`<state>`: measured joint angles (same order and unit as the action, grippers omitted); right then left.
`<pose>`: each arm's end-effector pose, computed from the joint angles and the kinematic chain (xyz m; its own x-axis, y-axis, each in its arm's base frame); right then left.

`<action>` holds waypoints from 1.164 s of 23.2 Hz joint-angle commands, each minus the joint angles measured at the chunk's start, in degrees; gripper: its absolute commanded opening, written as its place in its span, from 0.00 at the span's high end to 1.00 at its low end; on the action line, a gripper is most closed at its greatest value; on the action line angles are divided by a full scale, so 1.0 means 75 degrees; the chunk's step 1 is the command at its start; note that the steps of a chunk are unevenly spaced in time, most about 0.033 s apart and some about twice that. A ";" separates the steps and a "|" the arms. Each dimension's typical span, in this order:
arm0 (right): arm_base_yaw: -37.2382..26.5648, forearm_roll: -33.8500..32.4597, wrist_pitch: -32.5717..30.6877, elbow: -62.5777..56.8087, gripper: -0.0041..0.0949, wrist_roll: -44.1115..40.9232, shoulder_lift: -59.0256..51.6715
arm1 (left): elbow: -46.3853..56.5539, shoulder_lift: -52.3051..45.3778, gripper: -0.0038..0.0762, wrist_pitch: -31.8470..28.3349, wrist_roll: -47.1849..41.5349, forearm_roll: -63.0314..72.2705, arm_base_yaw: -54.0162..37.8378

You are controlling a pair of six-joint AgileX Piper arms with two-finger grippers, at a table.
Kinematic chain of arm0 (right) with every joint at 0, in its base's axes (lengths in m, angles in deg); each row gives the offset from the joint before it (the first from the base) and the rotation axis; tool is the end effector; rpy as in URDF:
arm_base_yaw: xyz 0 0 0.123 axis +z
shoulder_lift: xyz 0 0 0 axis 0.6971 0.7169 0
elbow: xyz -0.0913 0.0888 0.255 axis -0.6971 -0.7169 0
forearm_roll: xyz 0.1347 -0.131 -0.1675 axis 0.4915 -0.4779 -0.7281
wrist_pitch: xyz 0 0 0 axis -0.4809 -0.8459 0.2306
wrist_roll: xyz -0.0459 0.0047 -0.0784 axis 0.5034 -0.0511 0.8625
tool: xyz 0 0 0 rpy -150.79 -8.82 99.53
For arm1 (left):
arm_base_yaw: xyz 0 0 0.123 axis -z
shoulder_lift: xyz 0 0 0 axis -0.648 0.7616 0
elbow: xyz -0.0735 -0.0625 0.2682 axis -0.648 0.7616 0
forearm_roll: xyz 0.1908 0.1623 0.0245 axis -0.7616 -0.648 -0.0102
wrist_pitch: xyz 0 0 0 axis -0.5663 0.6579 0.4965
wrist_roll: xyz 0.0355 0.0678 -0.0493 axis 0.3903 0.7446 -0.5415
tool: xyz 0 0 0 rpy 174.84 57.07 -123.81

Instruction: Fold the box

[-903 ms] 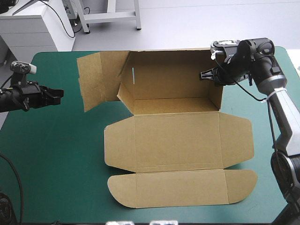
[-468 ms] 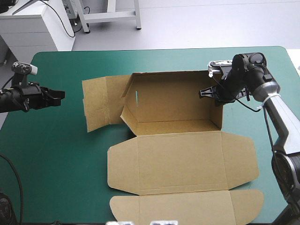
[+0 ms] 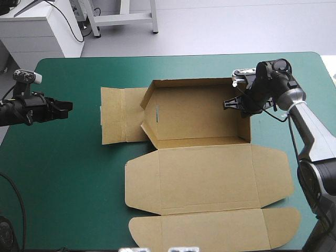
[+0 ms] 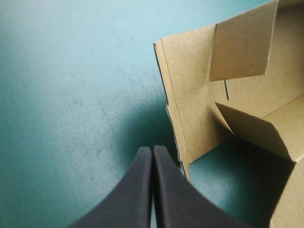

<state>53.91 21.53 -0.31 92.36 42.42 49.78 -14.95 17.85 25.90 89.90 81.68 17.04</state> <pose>0.3837 0.0685 0.3015 -0.9545 -0.1015 -0.2803 -0.1191 0.9918 0.0466 0.2809 0.0505 0.3672 -0.6164 0.1017 -0.7808 0.4479 0.8609 -0.2414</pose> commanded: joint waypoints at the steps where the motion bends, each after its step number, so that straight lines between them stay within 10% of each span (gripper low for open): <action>1: -0.0021 0.0048 0.0304 0.0088 0.97 -0.0020 0.0128 | -0.0197 -0.0258 0.96 -0.0015 -0.0048 0.0565 -0.0011; 11: -0.0038 0.0125 0.0888 0.1130 0.92 -0.0098 0.0664 | -0.0197 -0.0258 0.96 0.0005 -0.0035 0.0673 -0.0011; 18: -0.0038 -0.0163 0.0535 0.2201 0.25 -0.0098 0.0681 | -0.0197 -0.0244 0.96 0.0095 -0.0020 0.0673 -0.0011; 27: -0.0038 -0.0206 -0.0304 0.1753 0.21 -0.0209 -0.0148 | -0.0197 -0.0061 0.96 0.0021 -0.0345 0.0685 -0.0011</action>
<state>53.75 19.65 -1.66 108.66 40.95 54.12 -14.95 18.46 26.87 89.00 83.09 17.04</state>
